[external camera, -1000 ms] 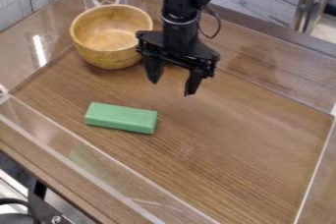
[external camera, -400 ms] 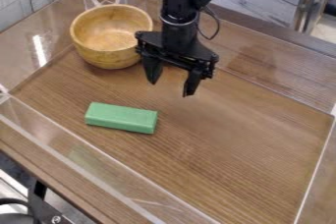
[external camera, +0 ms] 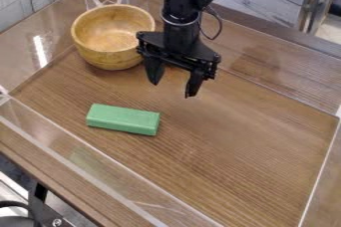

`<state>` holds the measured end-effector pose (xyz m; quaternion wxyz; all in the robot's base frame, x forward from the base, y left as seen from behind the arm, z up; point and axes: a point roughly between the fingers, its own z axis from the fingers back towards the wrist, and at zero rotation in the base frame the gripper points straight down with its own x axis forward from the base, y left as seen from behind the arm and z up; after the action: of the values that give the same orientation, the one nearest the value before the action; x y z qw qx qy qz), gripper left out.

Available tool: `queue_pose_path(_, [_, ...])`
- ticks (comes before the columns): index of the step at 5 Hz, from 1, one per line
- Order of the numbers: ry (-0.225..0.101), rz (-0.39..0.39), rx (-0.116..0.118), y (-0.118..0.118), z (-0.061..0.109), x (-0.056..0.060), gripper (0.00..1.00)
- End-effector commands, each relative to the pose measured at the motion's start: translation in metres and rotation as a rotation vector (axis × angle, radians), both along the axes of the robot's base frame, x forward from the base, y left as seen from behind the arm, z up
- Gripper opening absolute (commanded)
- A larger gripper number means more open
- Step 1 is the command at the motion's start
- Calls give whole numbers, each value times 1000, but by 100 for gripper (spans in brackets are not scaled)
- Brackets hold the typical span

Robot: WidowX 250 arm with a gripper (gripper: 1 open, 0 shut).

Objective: Move the red fruit to the left

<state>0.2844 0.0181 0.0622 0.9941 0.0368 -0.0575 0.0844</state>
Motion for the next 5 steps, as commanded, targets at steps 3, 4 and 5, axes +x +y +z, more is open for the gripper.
queue_pose_path(3, [-37,13,-1,3,10,6,100])
queue_pose_path(4, [-36,15,-1,4,9,6,100])
queue_pose_path(5, [-35,16,-1,4,9,7,100])
